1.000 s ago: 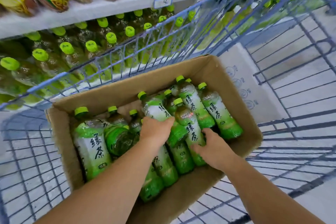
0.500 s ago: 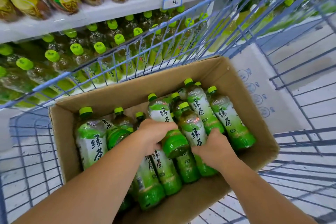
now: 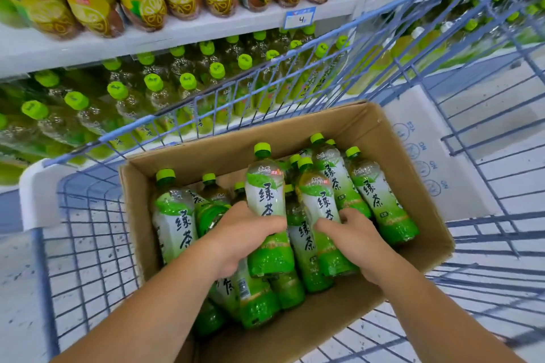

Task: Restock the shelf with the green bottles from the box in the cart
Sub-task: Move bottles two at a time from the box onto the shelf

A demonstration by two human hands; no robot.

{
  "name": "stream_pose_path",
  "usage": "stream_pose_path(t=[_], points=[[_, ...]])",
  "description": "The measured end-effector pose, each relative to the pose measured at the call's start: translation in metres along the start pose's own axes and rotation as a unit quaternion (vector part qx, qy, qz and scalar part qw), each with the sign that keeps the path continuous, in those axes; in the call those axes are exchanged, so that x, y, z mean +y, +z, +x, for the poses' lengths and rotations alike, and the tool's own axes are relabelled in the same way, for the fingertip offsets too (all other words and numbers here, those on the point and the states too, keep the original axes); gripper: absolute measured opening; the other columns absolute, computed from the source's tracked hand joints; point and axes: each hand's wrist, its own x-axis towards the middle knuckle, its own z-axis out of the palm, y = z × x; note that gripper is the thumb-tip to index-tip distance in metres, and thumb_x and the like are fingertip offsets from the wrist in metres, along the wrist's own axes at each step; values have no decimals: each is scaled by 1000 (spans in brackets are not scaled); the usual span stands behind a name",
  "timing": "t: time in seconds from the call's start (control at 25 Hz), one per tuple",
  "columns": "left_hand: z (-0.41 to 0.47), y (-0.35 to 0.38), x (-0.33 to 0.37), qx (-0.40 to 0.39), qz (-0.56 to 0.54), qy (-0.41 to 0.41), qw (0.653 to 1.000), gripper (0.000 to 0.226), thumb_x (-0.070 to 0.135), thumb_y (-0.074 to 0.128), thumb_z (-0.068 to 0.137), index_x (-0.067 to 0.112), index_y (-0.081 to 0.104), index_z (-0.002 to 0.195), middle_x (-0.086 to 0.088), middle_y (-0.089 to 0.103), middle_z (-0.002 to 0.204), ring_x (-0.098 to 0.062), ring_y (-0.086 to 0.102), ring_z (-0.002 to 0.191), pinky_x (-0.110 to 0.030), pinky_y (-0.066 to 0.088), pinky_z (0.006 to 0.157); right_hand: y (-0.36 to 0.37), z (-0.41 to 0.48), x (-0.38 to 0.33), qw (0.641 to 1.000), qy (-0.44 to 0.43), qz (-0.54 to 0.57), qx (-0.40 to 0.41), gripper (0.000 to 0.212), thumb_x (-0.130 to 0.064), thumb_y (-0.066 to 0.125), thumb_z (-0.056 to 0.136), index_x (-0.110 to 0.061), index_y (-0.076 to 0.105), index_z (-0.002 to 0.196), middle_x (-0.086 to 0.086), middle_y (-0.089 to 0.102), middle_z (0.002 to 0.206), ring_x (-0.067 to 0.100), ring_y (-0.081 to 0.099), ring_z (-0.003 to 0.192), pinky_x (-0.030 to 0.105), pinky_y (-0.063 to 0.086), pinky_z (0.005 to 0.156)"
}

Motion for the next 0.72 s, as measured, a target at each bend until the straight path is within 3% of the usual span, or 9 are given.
stream_pose_path(t=[0.08, 0.16, 0.24, 0.32, 0.44, 0.6, 0.72], points=[[-21, -5, 1, 6, -15, 38, 999, 18, 23, 69, 67, 28, 68, 84, 2, 75, 78, -12, 73, 70, -36, 61, 70, 4, -12, -7, 1000, -23, 7, 12, 60, -40, 72, 79, -12, 53, 128, -21, 52, 85, -3, 53, 66, 18, 38, 51], [-43, -10, 3, 33, -25, 68, 997, 23, 27, 68, 67, 39, 65, 87, 11, 73, 80, -5, 70, 72, -32, 54, 67, 8, -31, -16, 998, -54, 28, 13, 70, -42, 70, 76, -12, 50, 136, -15, 59, 88, -3, 57, 64, 17, 42, 49], [-64, -17, 5, 76, -27, 79, 994, 28, 35, 69, 63, 38, 63, 90, 12, 72, 83, -9, 69, 82, -36, 53, 74, 12, -51, -28, 995, -80, 50, 13, 67, -41, 69, 72, -10, 56, 130, -5, 70, 89, 1, 62, 61, 20, 46, 47], [-86, -26, 7, 93, -34, 94, 991, 30, 37, 68, 62, 39, 63, 92, 12, 72, 86, -11, 69, 84, -42, 56, 80, 17, -73, -39, 991, -105, 75, 18, 49, -37, 69, 73, -12, 63, 115, -7, 72, 78, 6, 63, 55, 24, 48, 44], [-127, -47, 11, 133, -40, 137, 981, 26, 35, 69, 66, 48, 65, 89, 11, 74, 84, -13, 72, 79, -46, 61, 73, 29, -111, -63, 986, -139, 86, 30, 25, -34, 70, 72, -22, 67, 93, -6, 74, 77, 15, 69, 65, 35, 55, 55], [-180, -87, 12, 185, -31, 179, 966, 35, 32, 71, 73, 62, 60, 85, 23, 71, 78, 2, 67, 66, -24, 55, 56, 52, -158, -100, 977, -198, 72, 37, 19, -35, 72, 74, -23, 68, 87, -15, 71, 74, 6, 64, 58, 18, 45, 42], [-205, -126, 6, 225, -16, 187, 956, 35, 25, 72, 76, 56, 60, 85, 22, 70, 72, 4, 64, 59, -11, 45, 47, 83, -183, -135, 966, -252, 51, 38, 19, -37, 76, 72, -25, 68, 85, -24, 70, 77, -5, 63, 64, 9, 41, 47]])
